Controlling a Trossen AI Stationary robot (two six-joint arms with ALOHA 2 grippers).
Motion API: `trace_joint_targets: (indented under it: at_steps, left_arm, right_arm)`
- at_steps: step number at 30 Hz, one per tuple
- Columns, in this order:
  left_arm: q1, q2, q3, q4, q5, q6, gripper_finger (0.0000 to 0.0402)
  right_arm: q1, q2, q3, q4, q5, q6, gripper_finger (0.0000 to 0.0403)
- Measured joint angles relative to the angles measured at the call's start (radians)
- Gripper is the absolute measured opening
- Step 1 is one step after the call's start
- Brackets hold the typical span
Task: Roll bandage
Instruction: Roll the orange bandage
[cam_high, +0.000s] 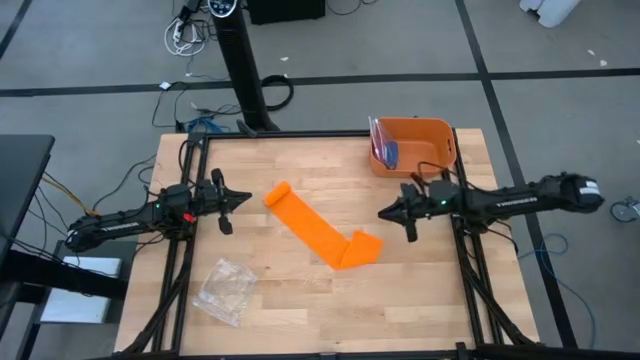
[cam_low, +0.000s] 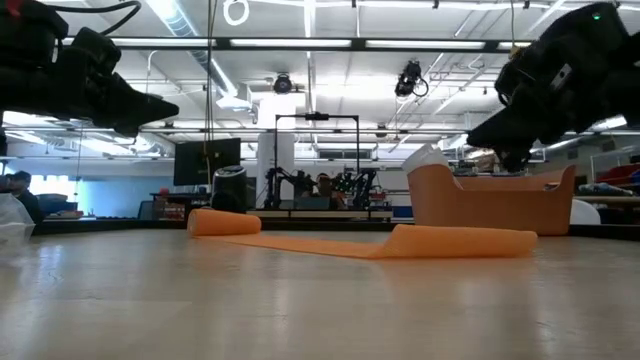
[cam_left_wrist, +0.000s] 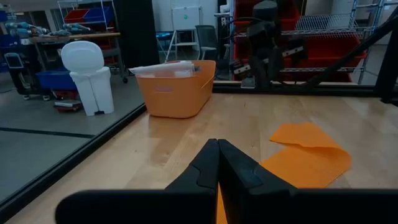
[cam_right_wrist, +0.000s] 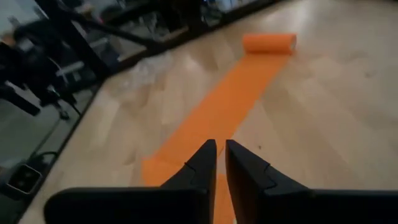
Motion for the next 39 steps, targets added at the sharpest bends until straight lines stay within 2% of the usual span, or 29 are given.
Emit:
trace_joint_targets:
  at_steps: [4, 7, 12, 19, 27, 32, 39]
  left_arm:
    - [0.000, 0.000, 0.000, 0.000, 0.000, 0.000, 0.0012]
    - [0.000, 0.000, 0.000, 0.000, 0.000, 0.000, 0.0012]
    - [0.000, 0.000, 0.000, 0.000, 0.000, 0.000, 0.0012]
    - [0.000, 0.000, 0.000, 0.000, 0.000, 0.000, 0.0012]
    - [0.000, 0.000, 0.000, 0.000, 0.000, 0.000, 0.0012]
    - [0.000, 0.000, 0.000, 0.000, 0.000, 0.000, 0.0012]
    - [0.000, 0.000, 0.000, 0.000, 0.000, 0.000, 0.0012]
  right_arm:
    - [0.070, 0.157, 0.101, -0.013, 0.056, 0.001, 0.0078]
    - [0.117, 0.282, 0.209, -0.116, 0.094, 0.002, 0.0094]
    - [0.155, 0.465, 0.388, -0.365, 0.145, 0.020, 0.0098]
    - [0.163, 0.648, 0.538, -0.511, 0.149, -0.001, 0.0098]
    - [0.154, 0.794, 0.606, -0.599, 0.150, -0.020, 0.0093]
    - [0.152, 0.827, 0.629, -0.602, 0.157, -0.028, 0.0084]
    - [0.151, 0.820, 0.629, -0.610, 0.156, -0.046, 0.0009]
